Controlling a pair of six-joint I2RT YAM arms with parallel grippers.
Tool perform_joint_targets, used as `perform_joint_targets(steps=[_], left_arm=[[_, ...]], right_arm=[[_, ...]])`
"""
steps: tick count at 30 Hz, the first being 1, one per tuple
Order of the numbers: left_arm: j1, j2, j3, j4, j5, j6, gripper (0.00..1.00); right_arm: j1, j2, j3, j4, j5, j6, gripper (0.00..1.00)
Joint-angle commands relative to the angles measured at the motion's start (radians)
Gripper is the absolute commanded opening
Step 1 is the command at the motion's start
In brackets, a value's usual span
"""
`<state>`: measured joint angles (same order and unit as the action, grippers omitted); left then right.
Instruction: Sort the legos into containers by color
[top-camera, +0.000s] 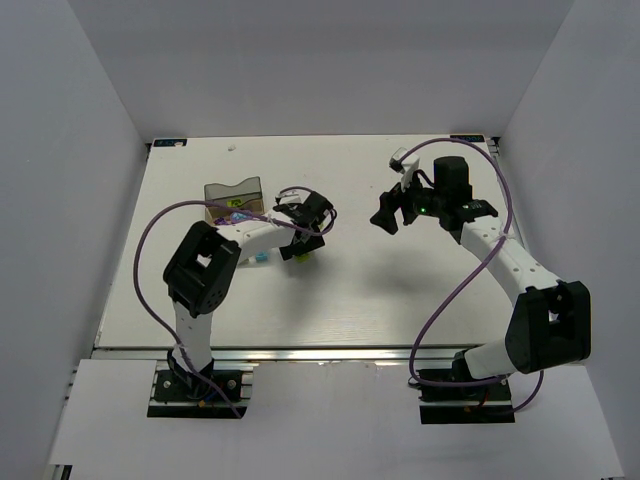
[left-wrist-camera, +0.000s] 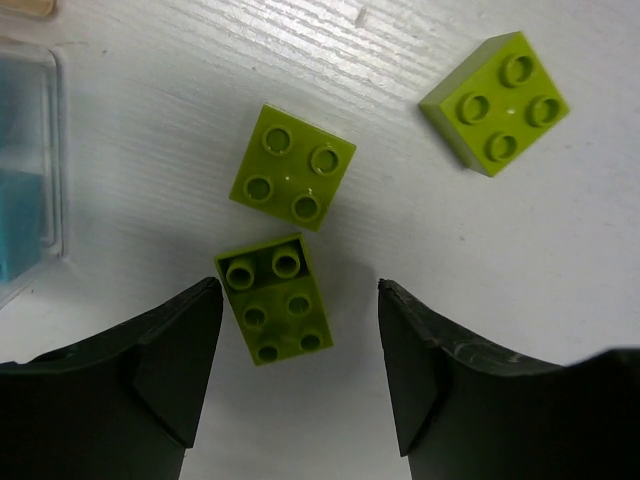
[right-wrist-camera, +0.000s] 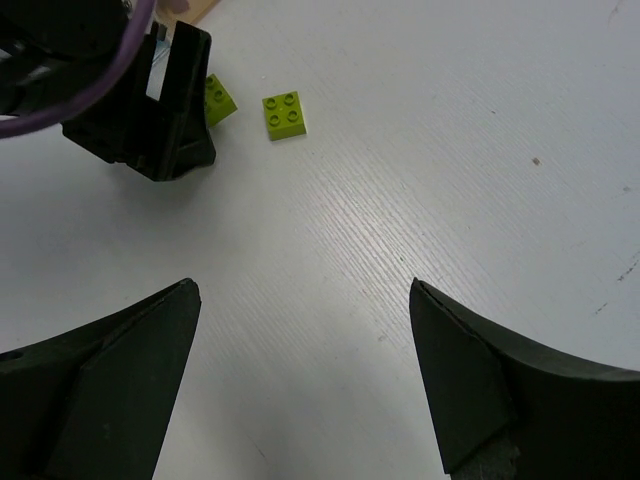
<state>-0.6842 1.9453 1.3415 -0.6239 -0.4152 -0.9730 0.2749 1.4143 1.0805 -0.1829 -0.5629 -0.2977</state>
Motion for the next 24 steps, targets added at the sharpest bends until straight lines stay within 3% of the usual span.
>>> perform_joint_targets(steps=[1,8,19,24], left_arm=[[-0.006,0.024,0.038,0.004,-0.036,0.01,0.73],[-0.005,0.041,0.038,0.01,-0.056,0.01,0.65],[-0.035,-0.071,-0.031,0.053,0.035,0.052,0.21],[-0.083,-0.193,-0.054,0.07,0.047,0.076,0.09]], right_arm=[[-0.005,-0.025,0.001,0.02,0.009,0.002,0.89],[-0.008,-0.003,0.018,0.017,0.008,0.002,0.89],[-0.006,0.017,0.035,-0.01,-0.009,-0.023,0.89],[-0.006,0.026,0.044,-0.049,-0.048,-0.098,0.89]])
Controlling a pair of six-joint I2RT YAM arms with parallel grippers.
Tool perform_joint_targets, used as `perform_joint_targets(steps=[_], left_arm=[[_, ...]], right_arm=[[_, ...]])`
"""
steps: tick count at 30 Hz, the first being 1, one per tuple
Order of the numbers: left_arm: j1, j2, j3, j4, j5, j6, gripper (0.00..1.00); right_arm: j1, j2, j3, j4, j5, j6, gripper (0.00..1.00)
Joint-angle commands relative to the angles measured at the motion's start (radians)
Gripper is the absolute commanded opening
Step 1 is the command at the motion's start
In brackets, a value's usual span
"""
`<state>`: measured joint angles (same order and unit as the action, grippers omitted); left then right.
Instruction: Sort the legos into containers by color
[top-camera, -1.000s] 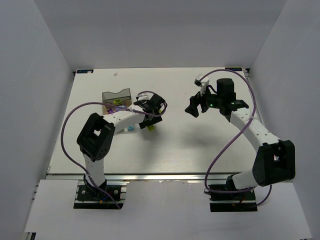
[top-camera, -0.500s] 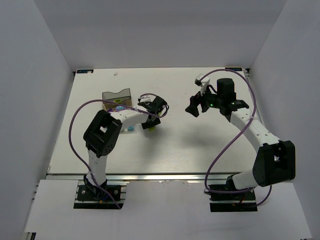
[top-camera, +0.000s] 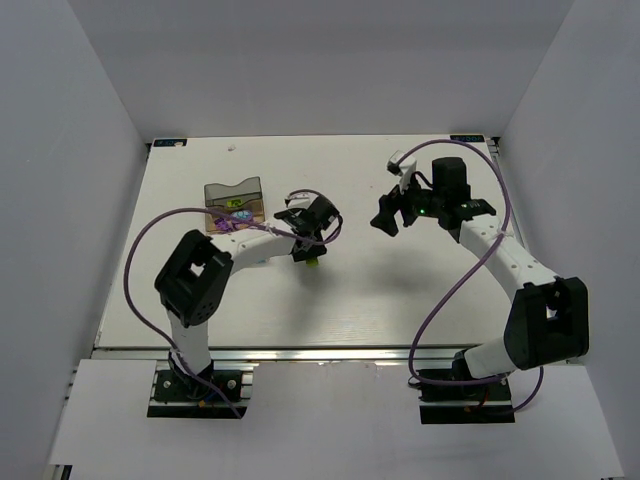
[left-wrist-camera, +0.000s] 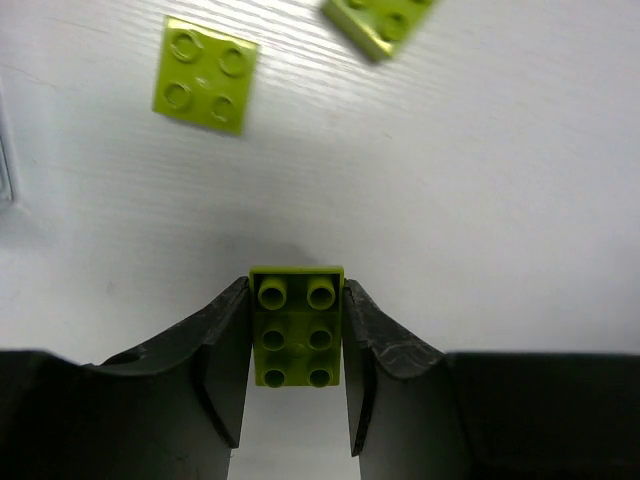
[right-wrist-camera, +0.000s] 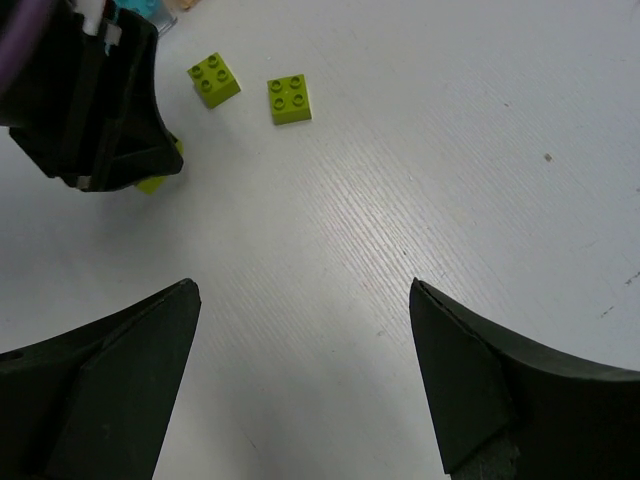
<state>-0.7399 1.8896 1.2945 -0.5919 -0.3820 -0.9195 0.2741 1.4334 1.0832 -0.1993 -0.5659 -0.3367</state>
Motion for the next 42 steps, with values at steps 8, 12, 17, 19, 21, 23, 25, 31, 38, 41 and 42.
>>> perform_joint_targets(steps=[8,12,17,19,21,23,25,31,38,41,42], left_arm=[[-0.023,-0.32,-0.055,0.014,-0.081,0.039,0.01],[0.046,-0.401,-0.08,-0.037,-0.115,0.054,0.01],[0.183,-0.509,-0.161,-0.065,-0.089,0.08,0.01],[0.246,-0.547,-0.175,-0.08,-0.089,0.103,0.01],[0.299,-0.564,-0.188,-0.098,-0.089,0.129,0.01],[0.33,-0.578,-0.201,-0.106,-0.089,0.149,0.01],[0.37,-0.58,-0.208,-0.1,-0.086,0.179,0.01],[0.448,-0.544,-0.239,-0.062,-0.061,0.232,0.01],[0.482,-0.494,-0.251,-0.042,-0.086,0.26,0.01],[0.494,-0.477,-0.258,-0.028,-0.093,0.275,0.01],[0.494,-0.463,-0.259,-0.025,-0.095,0.28,0.01]], right_arm=[[-0.006,0.018,0.067,-0.141,-0.158,-0.208,0.58],[-0.006,0.013,0.055,-0.16,-0.164,-0.219,0.37],[-0.004,0.007,0.031,-0.157,-0.169,-0.214,0.38],[-0.003,0.005,0.026,-0.147,-0.167,-0.203,0.39],[-0.004,0.007,0.02,-0.138,-0.169,-0.193,0.39],[-0.003,0.007,0.017,-0.126,-0.173,-0.177,0.4],[0.004,0.007,0.017,-0.12,-0.175,-0.173,0.4],[0.008,0.009,0.017,-0.117,-0.166,-0.171,0.43],[0.007,0.01,0.012,-0.117,-0.166,-0.168,0.45],[0.007,0.013,0.009,-0.115,-0.169,-0.165,0.46],[0.008,0.015,0.009,-0.114,-0.167,-0.165,0.46]])
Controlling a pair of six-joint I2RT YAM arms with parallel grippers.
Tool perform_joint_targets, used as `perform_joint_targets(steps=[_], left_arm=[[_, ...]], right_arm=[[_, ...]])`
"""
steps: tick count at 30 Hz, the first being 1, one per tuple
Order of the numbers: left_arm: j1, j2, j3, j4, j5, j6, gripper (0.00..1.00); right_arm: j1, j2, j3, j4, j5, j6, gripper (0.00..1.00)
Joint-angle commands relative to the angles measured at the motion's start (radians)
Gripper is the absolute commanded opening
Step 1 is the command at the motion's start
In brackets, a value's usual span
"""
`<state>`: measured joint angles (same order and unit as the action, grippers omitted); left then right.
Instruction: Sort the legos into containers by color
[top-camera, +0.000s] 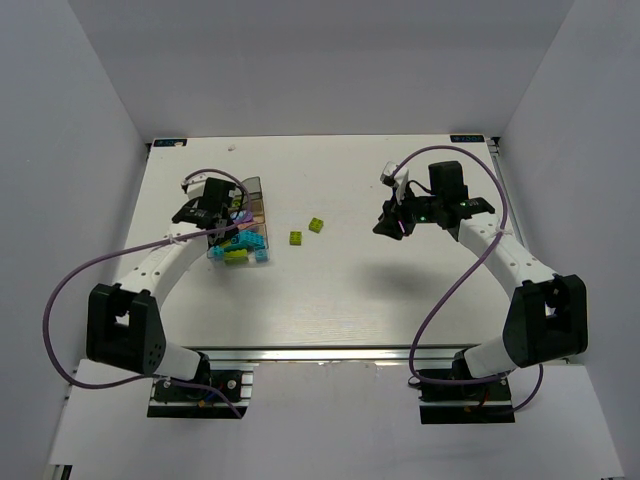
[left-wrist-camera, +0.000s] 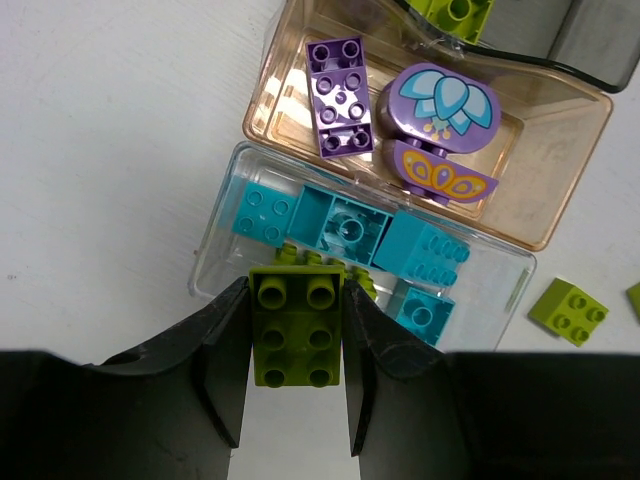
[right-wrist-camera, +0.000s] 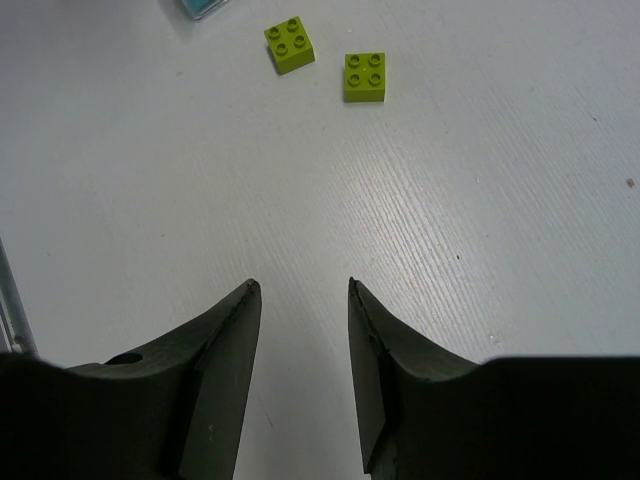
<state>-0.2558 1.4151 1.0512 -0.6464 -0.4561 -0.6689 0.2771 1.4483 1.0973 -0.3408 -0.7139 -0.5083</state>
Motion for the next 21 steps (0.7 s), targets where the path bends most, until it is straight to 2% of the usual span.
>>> perform_joint_targets(steps=[1,9,11,13,14,17,21], left_arm=[[0.012,0.019,-0.016,0.034,-0.03,0.032,0.01],[0.027,0.085,-0.008,0.073,-0.072,0.061,0.05],[0.029,0.102,-0.002,0.077,-0.073,0.065,0.1],[0.029,0.111,0.004,0.082,-0.075,0.065,0.25],[0.03,0.114,0.006,0.082,-0.078,0.063,0.43],[0.03,0.119,0.009,0.074,-0.085,0.055,0.64],[0.03,0.098,0.024,0.057,-0.089,0.046,0.73]], right_arm=[[0.004,0.0,-0.007,0.028,-0.021,0.008,0.46],[0.005,0.004,-0.002,0.028,-0.019,0.01,0.49],[0.005,0.006,-0.002,0.028,-0.019,0.01,0.5],[0.005,0.006,-0.001,0.026,-0.015,0.01,0.52],[0.007,0.007,0.001,0.025,-0.013,0.008,0.52],[0.005,0.014,0.007,0.022,-0.012,0.007,0.54],[0.011,0.038,0.033,-0.004,-0.015,0.004,0.55]])
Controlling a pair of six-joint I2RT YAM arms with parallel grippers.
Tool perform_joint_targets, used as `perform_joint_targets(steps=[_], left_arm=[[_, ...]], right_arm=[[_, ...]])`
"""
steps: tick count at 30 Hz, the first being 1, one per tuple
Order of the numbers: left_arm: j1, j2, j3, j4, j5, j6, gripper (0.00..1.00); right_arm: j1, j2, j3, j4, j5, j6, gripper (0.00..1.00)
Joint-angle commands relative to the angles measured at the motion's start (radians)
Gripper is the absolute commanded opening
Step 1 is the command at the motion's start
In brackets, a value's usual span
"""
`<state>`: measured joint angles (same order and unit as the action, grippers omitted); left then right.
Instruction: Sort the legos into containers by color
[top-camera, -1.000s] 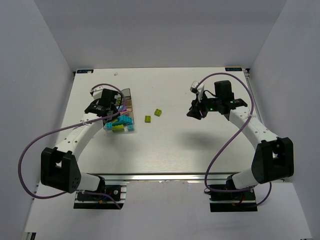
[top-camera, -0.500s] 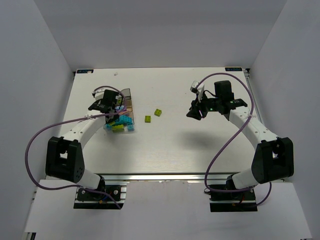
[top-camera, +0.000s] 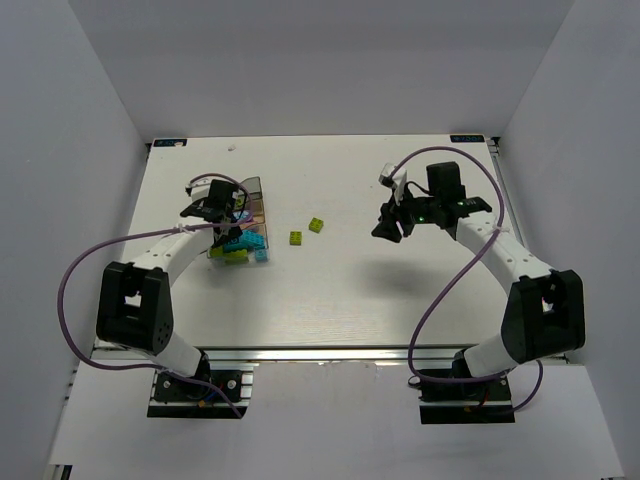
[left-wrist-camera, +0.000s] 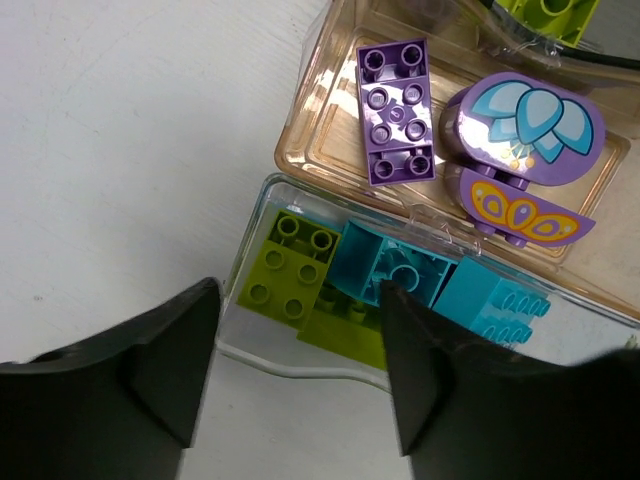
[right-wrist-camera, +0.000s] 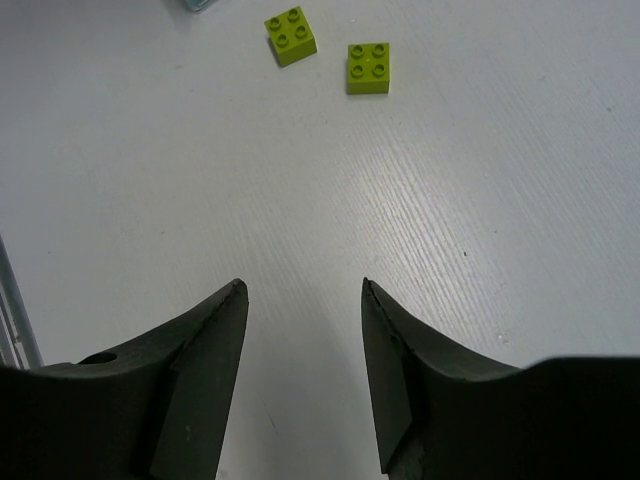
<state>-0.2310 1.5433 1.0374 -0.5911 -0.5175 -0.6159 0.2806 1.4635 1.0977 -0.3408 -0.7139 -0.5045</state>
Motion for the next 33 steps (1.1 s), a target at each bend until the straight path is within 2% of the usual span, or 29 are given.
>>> perform_joint_targets(steps=[1,2,4,7,11,13,14,16,17,23,26,33], left_arm=[[0.005,-0.04,0.047,-0.007,-0.026,-0.01,0.79],[0.005,-0.049,0.053,-0.01,-0.021,-0.011,0.8],[0.004,-0.081,0.07,-0.028,-0.009,-0.016,0.95],[0.005,-0.147,0.078,-0.041,0.029,-0.013,0.95],[0.005,-0.279,0.015,-0.016,0.115,-0.021,0.95],[0.005,-0.342,-0.026,0.013,0.157,-0.039,0.96],[0.005,-0.406,-0.078,0.025,0.198,-0.059,0.98],[0.007,-0.466,-0.128,0.056,0.235,-0.082,0.98],[0.007,-0.494,-0.149,0.062,0.26,-0.106,0.98],[0.007,-0.64,-0.249,0.034,0.287,-0.177,0.98],[0.007,-0.702,-0.273,0.016,0.286,-0.197,0.98],[0.007,-0.81,-0.318,-0.004,0.272,-0.242,0.98]], right_arm=[[0.011,0.029,0.04,-0.01,-0.013,-0.003,0.55],[0.014,0.043,0.056,-0.017,-0.015,-0.005,0.56],[0.022,0.057,0.074,-0.03,-0.013,-0.009,0.56],[0.045,0.089,0.122,-0.05,0.001,-0.011,0.57],[0.095,0.176,0.206,-0.079,0.062,0.044,0.58],[0.13,0.227,0.307,-0.133,0.12,0.049,0.61],[0.144,0.282,0.345,-0.192,0.163,0.049,0.66],[0.175,0.339,0.455,-0.252,0.191,0.02,0.88],[0.184,0.389,0.488,-0.283,0.203,0.011,0.9],[0.258,0.585,0.721,-0.316,0.424,0.047,0.89],[0.285,0.656,0.804,-0.345,0.429,0.058,0.89],[0.327,0.764,0.861,-0.356,0.447,0.107,0.87]])
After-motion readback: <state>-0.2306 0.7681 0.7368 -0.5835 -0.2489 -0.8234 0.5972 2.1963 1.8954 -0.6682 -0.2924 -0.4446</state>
